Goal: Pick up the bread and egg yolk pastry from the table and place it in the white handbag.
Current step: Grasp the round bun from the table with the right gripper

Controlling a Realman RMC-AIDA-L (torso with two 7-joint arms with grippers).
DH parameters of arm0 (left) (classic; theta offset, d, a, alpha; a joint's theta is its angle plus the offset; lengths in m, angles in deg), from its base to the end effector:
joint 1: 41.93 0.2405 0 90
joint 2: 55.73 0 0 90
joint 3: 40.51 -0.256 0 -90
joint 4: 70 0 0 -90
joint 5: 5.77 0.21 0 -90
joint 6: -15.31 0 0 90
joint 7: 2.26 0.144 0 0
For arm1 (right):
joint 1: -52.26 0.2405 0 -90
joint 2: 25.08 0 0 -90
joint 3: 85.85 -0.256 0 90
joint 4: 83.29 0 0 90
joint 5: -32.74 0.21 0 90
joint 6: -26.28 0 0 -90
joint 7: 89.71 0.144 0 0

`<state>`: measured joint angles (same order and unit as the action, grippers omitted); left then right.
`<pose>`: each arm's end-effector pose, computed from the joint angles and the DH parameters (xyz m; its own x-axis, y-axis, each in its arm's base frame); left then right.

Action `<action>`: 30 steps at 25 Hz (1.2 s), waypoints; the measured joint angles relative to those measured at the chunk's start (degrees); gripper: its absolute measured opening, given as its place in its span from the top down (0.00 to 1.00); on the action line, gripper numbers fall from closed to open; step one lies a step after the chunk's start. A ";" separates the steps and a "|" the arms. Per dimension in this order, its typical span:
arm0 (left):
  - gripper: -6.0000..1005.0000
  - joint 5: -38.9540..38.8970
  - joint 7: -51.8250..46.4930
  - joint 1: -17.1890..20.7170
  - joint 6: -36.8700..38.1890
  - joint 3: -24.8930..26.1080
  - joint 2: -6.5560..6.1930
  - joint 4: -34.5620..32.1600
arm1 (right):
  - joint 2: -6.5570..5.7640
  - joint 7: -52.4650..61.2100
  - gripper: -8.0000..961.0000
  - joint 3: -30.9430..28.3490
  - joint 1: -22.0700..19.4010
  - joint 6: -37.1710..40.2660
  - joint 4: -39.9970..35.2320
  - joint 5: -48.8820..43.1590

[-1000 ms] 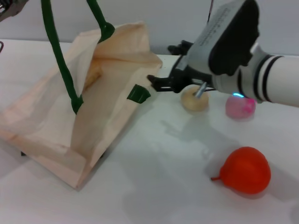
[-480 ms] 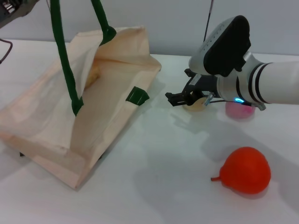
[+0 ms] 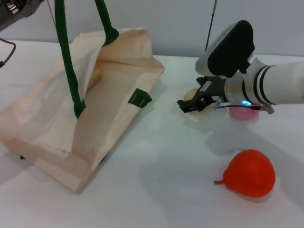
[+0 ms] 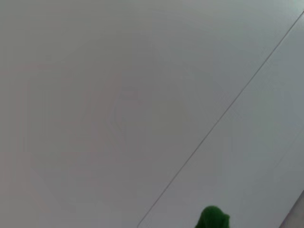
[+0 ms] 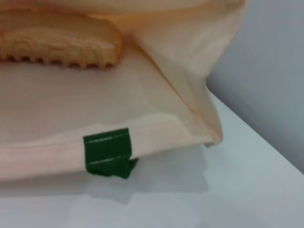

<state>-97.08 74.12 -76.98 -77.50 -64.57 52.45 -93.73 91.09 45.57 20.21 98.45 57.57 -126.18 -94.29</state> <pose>-0.2521 0.3794 0.1208 0.1309 0.3865 0.9130 0.7310 -0.6597 0.1744 0.1734 0.4258 -0.0931 0.9424 -0.3338 0.0193 -0.2617 -0.7722 -0.5790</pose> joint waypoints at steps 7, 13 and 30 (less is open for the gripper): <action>0.87 0.05 0.00 -0.10 -0.09 -0.02 0.10 -0.01 | 0.05 0.20 0.12 -1.26 0.83 0.16 2.34 0.04; 0.87 0.08 0.00 -0.10 -0.09 -0.02 0.10 -0.01 | 0.02 0.23 0.13 -1.91 1.78 0.42 4.46 0.06; 0.87 0.08 0.00 -0.63 -0.17 -0.02 0.19 0.02 | 0.28 0.25 0.15 -1.39 4.52 2.98 8.13 0.04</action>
<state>-96.99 74.12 -77.61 -77.67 -64.59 52.64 -93.70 91.37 45.82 18.82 102.97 60.55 -118.04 -94.25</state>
